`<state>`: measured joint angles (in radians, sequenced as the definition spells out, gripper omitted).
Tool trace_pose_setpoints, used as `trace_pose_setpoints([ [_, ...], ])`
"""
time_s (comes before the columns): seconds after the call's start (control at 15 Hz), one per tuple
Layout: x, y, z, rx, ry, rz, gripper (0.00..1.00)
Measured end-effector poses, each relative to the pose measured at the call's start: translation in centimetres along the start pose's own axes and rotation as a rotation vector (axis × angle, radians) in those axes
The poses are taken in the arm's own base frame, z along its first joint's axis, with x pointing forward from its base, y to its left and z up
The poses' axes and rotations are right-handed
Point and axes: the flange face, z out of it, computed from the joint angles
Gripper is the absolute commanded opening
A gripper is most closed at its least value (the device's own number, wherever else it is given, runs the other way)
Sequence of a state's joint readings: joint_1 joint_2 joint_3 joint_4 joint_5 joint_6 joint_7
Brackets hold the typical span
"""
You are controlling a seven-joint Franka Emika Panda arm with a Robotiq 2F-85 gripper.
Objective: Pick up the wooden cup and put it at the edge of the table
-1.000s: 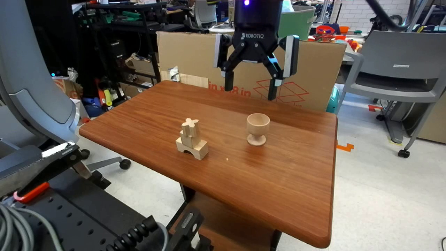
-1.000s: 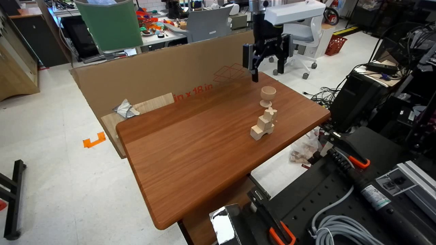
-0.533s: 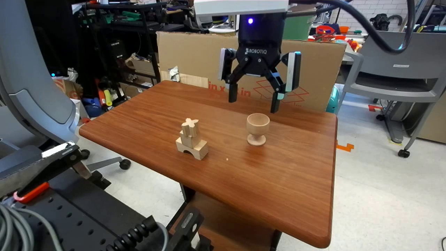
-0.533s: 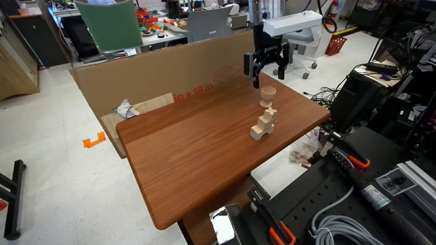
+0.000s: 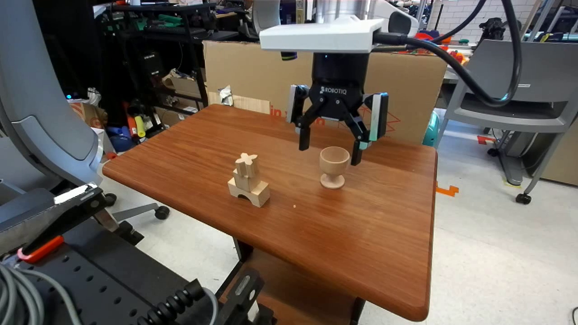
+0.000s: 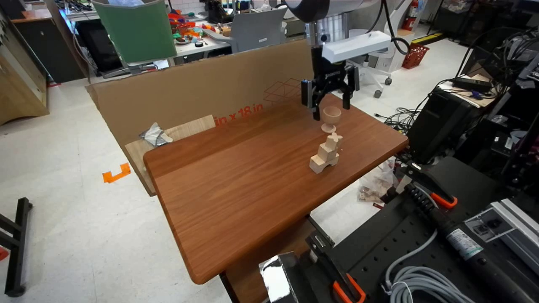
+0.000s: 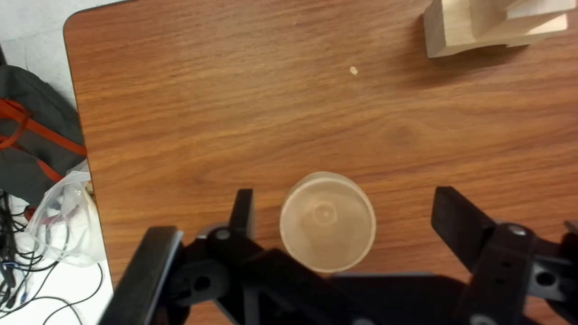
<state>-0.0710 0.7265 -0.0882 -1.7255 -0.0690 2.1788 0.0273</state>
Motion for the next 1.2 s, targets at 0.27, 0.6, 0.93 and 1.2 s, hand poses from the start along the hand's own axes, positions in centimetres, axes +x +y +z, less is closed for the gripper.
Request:
trace_pose_setpoints([
  [0.27,1.1,0.2,0.6,-0.005,0.006,0.008,0.5],
  [0.6,1.9,0.2,0.4,-0.006,0.019,0.011,0.28],
  [0.93,2.2,0.5,-3.4,0.057,0.076,0.052,0.28],
  [1.2,0.5,-1.1,-8.3,0.091,0.128,0.033,0.28],
])
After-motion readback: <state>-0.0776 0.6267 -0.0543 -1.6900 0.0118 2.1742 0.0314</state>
